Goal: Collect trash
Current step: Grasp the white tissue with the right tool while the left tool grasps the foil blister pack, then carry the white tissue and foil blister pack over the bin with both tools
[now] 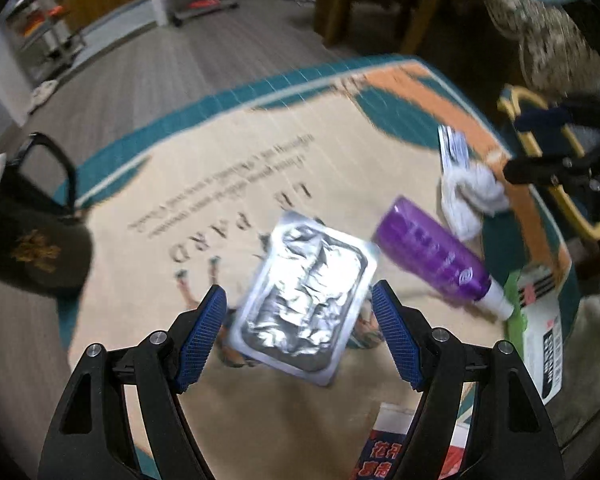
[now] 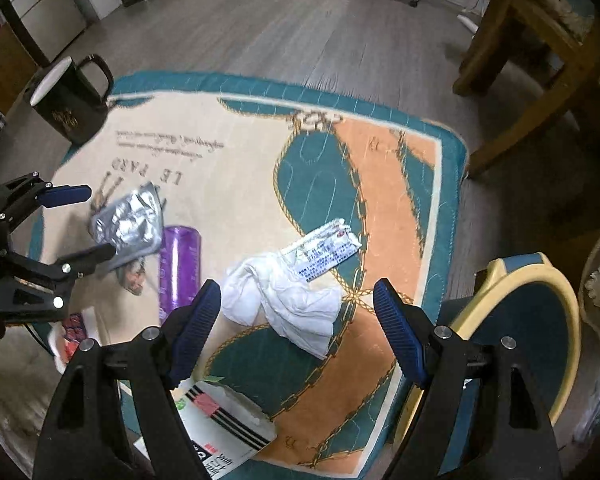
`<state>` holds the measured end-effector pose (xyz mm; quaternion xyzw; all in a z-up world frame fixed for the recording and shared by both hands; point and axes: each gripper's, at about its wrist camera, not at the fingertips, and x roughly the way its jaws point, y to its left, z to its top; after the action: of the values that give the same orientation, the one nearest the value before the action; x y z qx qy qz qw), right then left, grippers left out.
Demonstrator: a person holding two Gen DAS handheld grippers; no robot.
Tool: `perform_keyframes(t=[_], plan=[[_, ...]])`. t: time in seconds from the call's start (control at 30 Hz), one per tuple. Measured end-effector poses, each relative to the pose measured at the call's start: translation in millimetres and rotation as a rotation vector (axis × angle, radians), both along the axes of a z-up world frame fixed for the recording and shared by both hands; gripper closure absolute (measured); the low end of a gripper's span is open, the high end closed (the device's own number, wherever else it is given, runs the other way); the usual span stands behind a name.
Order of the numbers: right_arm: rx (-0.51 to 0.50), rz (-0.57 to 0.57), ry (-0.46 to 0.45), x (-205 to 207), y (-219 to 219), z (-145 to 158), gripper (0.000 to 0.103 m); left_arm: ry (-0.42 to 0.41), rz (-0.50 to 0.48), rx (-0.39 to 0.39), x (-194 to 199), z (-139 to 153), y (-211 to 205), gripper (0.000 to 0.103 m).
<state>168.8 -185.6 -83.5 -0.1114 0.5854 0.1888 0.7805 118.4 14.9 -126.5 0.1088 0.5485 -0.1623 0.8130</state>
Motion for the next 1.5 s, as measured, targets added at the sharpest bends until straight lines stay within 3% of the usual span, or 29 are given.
perform_keyframes(t=[0.47,0.67,0.83,1.0,1.5], plan=[[-0.021,0.077,0.080,4.6,13.2,-39.1,0.027,0.049,0.025,0.011,14.7,-28.9,-0.4,0.022],[-0.020,0.071,0.109,9.2,14.3,-46.3,0.047,0.067,0.042,-0.017,17.2,-27.4,5.0,0.025],[-0.044,0.095,0.123,5.6,17.0,-49.6,0.080,0.069,0.043,0.002,18.2,-25.0,4.1,0.032],[0.017,0.062,0.102,5.0,12.4,-30.4,0.090,0.044,0.047,0.013,14.6,-16.3,1.6,0.032],[0.100,-0.016,-0.061,-20.7,-22.6,48.9,0.090,-0.114,0.148,-0.025,1.5,55.6,4.7,0.032]])
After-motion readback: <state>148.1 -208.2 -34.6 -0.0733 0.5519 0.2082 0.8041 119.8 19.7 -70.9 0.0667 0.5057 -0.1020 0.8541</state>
